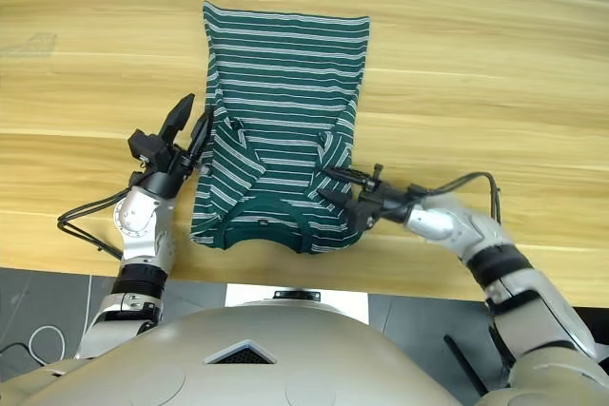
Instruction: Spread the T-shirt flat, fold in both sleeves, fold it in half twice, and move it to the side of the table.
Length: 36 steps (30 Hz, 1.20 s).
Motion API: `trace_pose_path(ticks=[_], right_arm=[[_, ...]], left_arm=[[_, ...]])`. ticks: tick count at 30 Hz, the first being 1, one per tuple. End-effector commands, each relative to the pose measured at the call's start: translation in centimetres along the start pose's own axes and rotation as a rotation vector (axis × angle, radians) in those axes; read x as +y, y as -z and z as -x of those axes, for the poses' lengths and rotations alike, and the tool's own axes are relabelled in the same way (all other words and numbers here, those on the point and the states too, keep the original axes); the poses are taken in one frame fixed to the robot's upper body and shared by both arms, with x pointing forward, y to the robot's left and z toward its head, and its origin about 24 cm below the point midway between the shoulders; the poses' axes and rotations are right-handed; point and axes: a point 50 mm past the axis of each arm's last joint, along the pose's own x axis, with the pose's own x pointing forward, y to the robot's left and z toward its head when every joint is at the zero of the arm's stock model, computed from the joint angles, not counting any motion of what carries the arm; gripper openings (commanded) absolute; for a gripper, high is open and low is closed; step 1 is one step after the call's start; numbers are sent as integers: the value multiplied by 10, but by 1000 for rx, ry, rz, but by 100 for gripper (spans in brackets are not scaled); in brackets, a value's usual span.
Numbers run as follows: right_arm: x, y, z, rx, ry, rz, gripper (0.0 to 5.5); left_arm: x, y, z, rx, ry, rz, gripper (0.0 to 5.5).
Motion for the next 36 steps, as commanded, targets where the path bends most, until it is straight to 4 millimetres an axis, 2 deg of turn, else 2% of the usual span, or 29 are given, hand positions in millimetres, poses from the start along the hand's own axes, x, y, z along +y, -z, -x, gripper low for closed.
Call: trace_pose_path(ticks=[1, 3, 5, 10, 13, 15, 18, 22, 26, 29, 32, 36], right_arm=[[-61, -4, 23, 30, 347, -12, 209], [-66, 5, 39, 121, 393, 40, 209], [-56, 14, 47, 224, 306, 145, 209], [0, 36, 64, 389, -29, 369, 209], [21, 41, 71, 383, -156, 459, 209], [20, 42, 72, 347, -194, 518, 209], [11, 39, 80, 287, -255, 568, 209], [6, 31, 84, 186, -289, 569, 209], [3, 32, 95, 147, -353, 593, 209], [-6, 32, 82, 45, -347, 665, 209], [-9, 31, 69, -37, -349, 703, 209], [-8, 29, 63, -96, -354, 716, 209]], left_arm=[[13, -13, 9, -37, -2, -67, 161], [21, -24, 16, -49, 4, -119, 161], [28, -32, 28, -15, 30, -212, 161], [43, -28, 64, 254, 254, -671, 161], [48, -17, 85, 403, 433, -875, 161], [45, -11, 94, 444, 551, -941, 161], [45, -15, 99, 433, 638, -1042, 161], [48, -19, 109, 500, 767, -1071, 161], [40, -32, 116, 504, 914, -1060, 161], [34, -36, 117, 488, 1034, -1061, 161], [20, -41, 112, 408, 1100, -1030, 161], [15, -38, 104, 377, 1129, -1005, 161]])
